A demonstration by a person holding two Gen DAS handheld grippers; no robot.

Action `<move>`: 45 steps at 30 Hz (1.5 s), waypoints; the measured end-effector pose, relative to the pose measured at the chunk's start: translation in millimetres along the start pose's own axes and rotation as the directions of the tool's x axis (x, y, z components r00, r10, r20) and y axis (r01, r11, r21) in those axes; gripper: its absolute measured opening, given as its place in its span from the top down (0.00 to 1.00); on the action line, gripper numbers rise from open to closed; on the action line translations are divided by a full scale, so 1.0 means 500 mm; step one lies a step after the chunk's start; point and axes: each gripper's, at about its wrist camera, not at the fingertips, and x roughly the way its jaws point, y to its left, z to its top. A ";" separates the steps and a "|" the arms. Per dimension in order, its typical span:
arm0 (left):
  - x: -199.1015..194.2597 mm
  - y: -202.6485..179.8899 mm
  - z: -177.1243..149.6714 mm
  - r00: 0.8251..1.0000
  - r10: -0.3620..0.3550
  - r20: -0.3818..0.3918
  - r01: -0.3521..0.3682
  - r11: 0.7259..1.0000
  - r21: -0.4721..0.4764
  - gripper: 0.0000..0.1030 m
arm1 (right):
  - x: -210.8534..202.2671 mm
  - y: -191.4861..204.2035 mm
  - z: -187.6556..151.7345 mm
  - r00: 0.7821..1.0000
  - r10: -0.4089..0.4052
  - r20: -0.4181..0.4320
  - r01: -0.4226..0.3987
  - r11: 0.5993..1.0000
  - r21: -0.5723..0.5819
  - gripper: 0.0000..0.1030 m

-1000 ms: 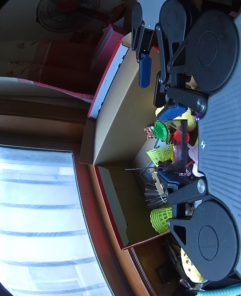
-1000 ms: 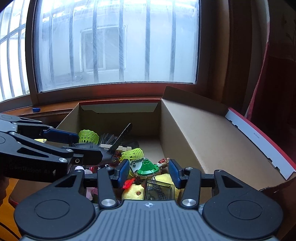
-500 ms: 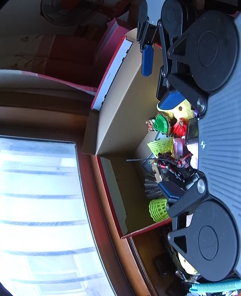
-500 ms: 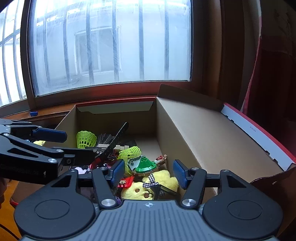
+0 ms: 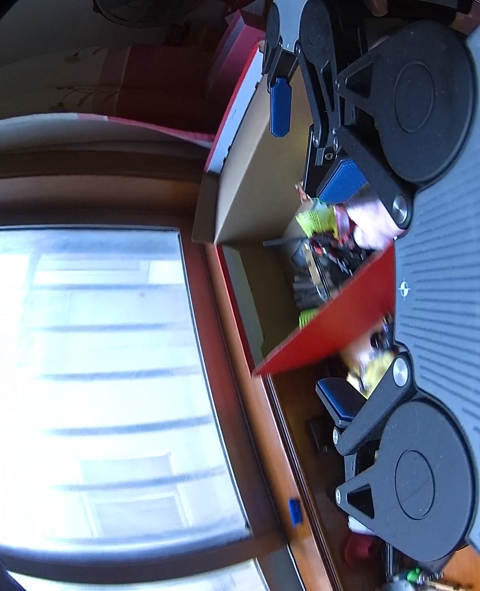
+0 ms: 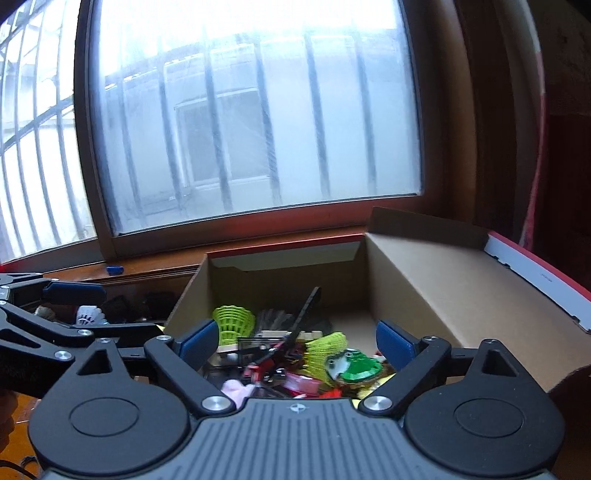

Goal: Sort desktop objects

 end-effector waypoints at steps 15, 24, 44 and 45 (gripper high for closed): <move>-0.139 0.302 -0.175 0.959 0.221 -0.178 -0.253 0.950 -0.183 0.00 | 0.042 0.311 -0.023 0.969 0.191 -0.159 -0.204 0.977 -0.068 0.09; -0.176 0.452 -0.263 0.912 0.343 -0.224 -0.392 0.889 -0.237 0.00 | 0.097 0.523 -0.097 0.898 0.308 -0.314 -0.373 0.912 -0.172 0.10; 0.076 0.517 -0.213 0.914 0.386 -0.124 -0.401 0.904 -0.147 0.17 | 0.243 0.552 -0.180 0.817 0.191 -0.544 -0.289 0.952 -0.101 0.12; 0.083 0.522 -0.216 0.918 0.375 -0.132 -0.393 0.905 -0.165 0.21 | 0.245 0.554 -0.181 0.818 0.186 -0.544 -0.289 0.951 -0.108 0.11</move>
